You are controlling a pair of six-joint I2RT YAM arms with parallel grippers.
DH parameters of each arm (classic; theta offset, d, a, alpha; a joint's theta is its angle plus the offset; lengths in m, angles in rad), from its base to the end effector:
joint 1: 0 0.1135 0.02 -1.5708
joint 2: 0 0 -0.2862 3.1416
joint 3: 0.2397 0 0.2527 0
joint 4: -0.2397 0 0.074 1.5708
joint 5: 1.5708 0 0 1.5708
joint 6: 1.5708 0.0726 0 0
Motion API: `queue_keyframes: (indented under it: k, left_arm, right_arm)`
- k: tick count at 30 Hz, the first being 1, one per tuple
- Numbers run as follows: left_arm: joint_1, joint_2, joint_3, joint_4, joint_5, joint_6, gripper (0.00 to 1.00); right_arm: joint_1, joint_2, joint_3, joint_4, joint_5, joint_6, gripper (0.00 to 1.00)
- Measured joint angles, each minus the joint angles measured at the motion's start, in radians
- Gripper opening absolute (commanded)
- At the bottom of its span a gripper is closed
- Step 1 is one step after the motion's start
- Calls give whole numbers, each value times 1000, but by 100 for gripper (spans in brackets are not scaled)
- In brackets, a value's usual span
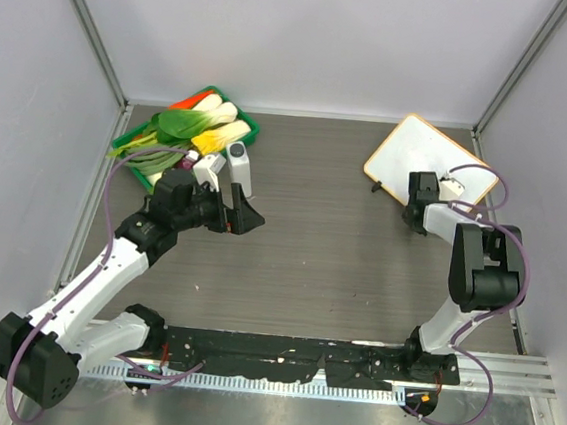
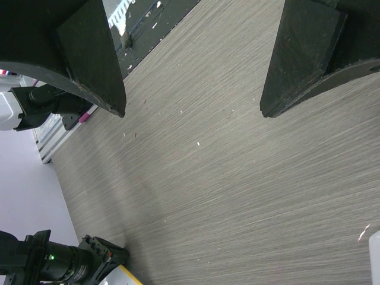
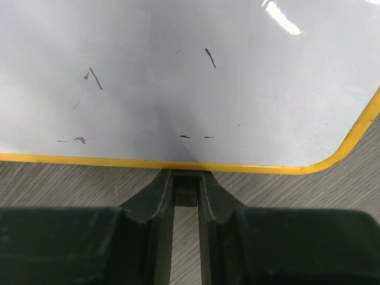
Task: Write a sentence on the whiteboard
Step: Move the whiteboard to the center of the board.
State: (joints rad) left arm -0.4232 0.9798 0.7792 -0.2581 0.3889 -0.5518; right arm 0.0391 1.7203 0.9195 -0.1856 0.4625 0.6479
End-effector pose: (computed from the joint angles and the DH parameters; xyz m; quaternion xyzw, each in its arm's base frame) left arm 0.2072 -0.1235 0.2985 0.0482 0.8382 -0.3876 0.3807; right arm 0.3542 -0.0186 0.1461 0.3424 0.8695 -0.1122 0.3379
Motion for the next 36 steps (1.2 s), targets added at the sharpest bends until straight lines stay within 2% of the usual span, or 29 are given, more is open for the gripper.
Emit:
queue_keyframes:
  k: [7, 19, 36]
  left_arm:
    - [0, -13, -6, 0, -5, -15, 100]
    - [0, -35, -17, 0, -22, -23, 100]
    - [0, -49, -21, 0, -24, -43, 100]
  right_arm:
    - [57, -16, -8, 2, -60, -51, 1]
    - [250, -73, -35, -34, -132, -140, 1]
    - [502, -103, -85, -22, -159, -129, 1]
